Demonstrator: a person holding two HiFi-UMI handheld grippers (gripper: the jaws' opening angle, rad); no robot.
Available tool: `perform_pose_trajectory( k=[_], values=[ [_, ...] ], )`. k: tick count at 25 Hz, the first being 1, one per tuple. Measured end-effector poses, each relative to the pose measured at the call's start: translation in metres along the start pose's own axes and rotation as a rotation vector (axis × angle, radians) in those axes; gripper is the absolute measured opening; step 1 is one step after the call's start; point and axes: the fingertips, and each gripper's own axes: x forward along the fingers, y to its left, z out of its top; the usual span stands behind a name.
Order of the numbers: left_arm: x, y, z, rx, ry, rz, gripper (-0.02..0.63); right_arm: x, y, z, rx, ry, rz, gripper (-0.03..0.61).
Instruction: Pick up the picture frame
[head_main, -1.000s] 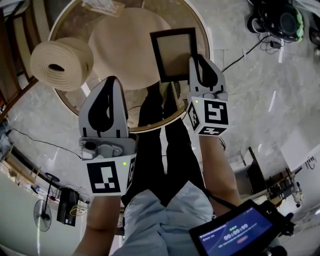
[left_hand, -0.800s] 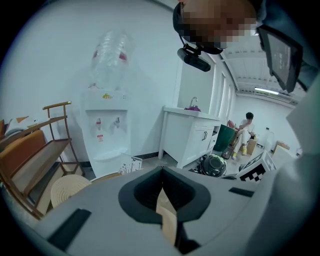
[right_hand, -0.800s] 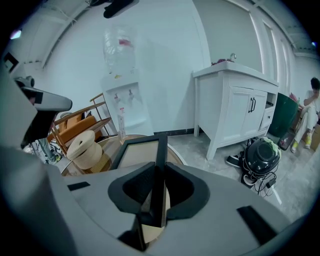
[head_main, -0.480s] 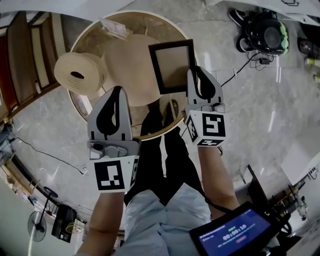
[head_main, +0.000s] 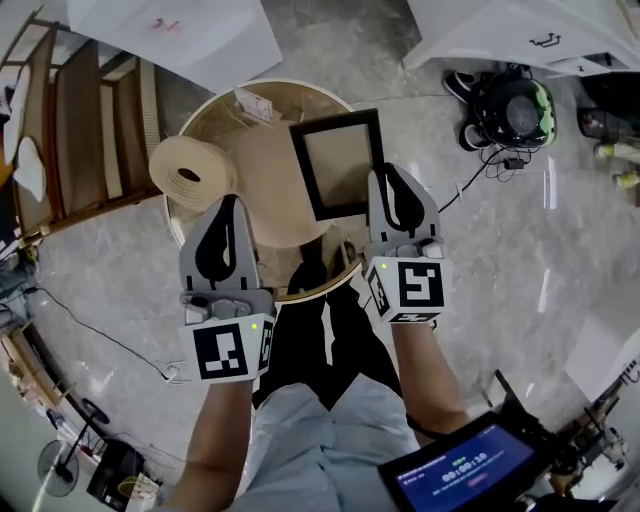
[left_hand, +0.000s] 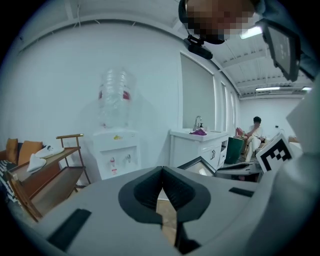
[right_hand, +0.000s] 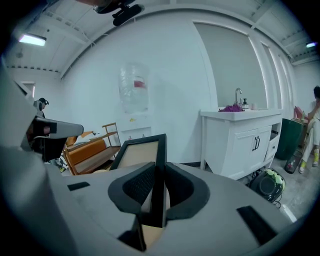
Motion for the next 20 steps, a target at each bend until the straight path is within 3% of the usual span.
perform_pose_trajectory(
  k=[20],
  values=[
    [-0.094,-0.02,0.149,0.047,-0.274,0.021,0.011,-0.134,0.042,0.182,-0.118,-0.325,0.035,0.078]
  ],
)
